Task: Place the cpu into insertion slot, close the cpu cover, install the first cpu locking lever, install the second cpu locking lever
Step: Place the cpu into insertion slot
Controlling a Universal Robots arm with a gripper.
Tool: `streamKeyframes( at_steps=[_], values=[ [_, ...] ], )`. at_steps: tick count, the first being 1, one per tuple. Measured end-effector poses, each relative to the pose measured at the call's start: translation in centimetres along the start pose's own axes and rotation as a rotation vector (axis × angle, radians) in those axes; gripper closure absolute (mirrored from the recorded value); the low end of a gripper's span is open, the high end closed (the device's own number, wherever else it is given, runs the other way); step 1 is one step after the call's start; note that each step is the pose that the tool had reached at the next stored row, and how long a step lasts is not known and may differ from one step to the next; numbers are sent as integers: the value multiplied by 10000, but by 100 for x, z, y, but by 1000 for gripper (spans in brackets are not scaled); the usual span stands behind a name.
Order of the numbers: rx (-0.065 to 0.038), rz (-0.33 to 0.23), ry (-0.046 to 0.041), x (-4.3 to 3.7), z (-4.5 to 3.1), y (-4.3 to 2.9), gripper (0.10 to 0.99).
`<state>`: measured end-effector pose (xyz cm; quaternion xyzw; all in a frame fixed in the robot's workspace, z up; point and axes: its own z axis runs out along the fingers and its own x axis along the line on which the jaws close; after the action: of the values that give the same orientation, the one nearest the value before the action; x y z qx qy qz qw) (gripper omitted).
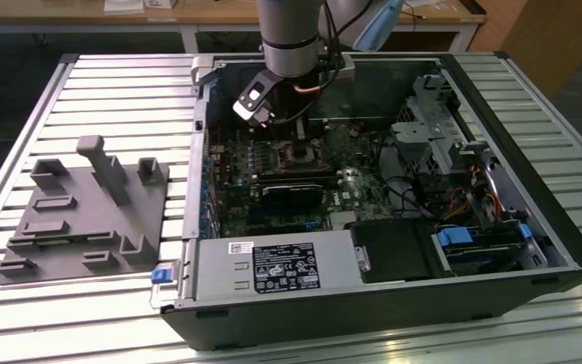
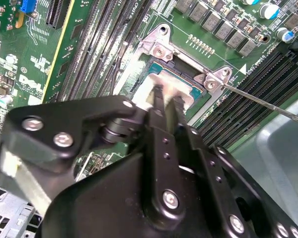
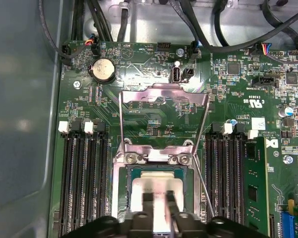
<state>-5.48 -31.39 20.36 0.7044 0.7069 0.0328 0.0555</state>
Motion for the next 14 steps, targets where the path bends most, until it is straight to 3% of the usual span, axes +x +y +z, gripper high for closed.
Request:
streamKeyframes(
  at_steps=[4,14],
  values=[
    [0,0,0,0,-1,0,980],
    [1,0,-2,-1,-37,4,980]
  ],
)
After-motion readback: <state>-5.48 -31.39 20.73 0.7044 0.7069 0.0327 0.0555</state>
